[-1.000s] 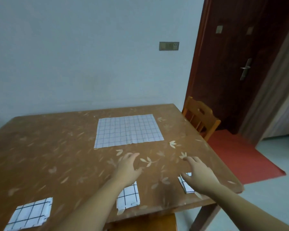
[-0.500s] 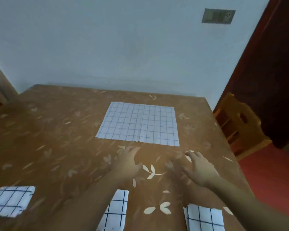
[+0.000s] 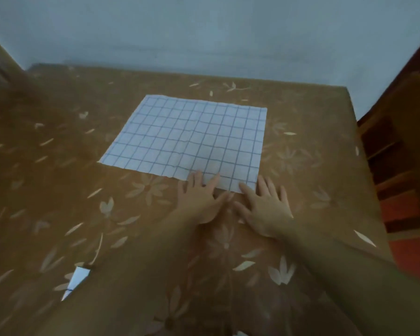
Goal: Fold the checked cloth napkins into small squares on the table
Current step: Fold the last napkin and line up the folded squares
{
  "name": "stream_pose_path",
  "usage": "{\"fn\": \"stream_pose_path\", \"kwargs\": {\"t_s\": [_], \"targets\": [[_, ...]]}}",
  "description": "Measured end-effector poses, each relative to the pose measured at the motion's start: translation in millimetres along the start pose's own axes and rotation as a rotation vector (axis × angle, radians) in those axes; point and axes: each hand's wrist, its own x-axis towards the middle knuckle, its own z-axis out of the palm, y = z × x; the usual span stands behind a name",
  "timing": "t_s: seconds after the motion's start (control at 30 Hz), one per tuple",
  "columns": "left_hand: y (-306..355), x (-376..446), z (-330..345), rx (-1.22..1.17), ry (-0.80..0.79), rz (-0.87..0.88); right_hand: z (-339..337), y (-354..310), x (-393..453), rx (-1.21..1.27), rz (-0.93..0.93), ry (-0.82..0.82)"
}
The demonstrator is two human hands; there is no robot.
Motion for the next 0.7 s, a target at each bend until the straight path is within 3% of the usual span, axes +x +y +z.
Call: {"fn": "stream_pose_path", "kwargs": {"t_s": [0.13,0.27,0.53,0.7], "targets": [[9.3,6.0,23.8,0.042,0.033,-0.041,15.6,2.8,-0.2,-0.054,-0.015,0.079],[21.5,3.8,27.3,-0.017,0.176,0.005,12.0,7.6,2.1,-0.090,-0.054,0.143],[51.1,-34.3,14.4,-0.443,0.513,0.083,-9.0,24.5,-30.3,0.206,-0.111,0.224],[56.3,-85.5,-11.8,-0.568,0.581,0.076,-33.5,28.5,-65.5,0.033,-0.141,0.263]]}}
